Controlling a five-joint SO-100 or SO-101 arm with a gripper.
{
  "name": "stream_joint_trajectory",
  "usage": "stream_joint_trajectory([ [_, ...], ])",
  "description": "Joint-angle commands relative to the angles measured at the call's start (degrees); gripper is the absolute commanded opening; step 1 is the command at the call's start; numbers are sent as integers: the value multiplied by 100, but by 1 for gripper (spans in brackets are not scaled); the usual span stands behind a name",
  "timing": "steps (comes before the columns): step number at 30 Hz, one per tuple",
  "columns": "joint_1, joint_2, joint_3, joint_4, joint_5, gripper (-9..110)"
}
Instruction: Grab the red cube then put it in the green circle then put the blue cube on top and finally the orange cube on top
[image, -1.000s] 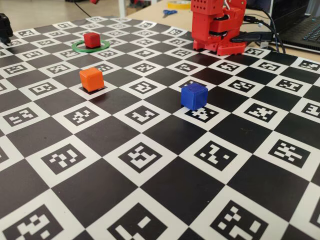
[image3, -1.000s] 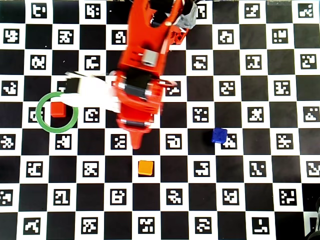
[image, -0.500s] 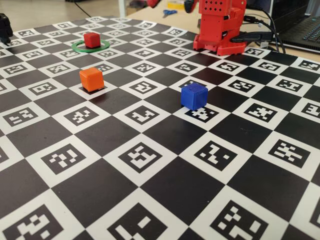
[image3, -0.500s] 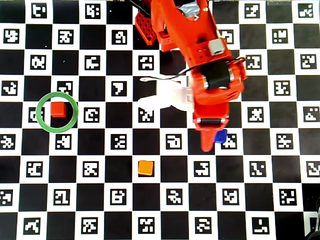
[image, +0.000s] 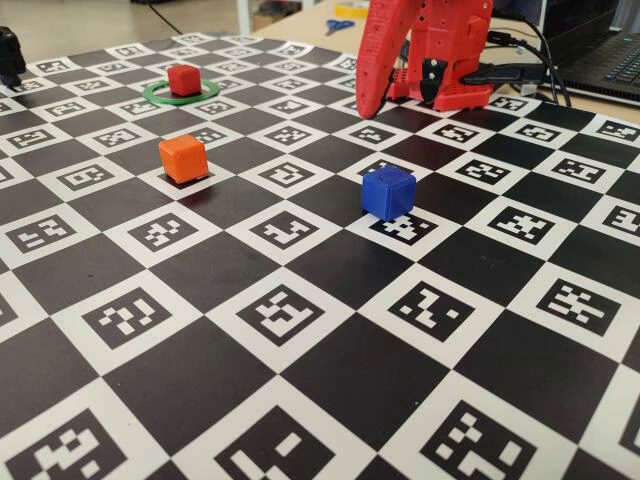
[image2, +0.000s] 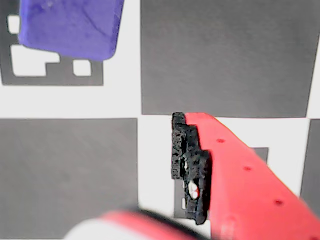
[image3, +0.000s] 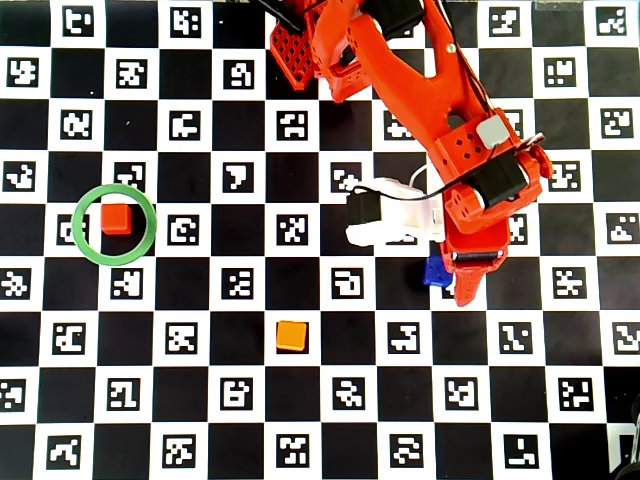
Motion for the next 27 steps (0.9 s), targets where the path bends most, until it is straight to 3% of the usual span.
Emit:
stream_joint_trajectory([
  [1, 35, 26, -343, -193, 141, 45],
  [27, -9, -475, 905, -1538, -53, 45],
])
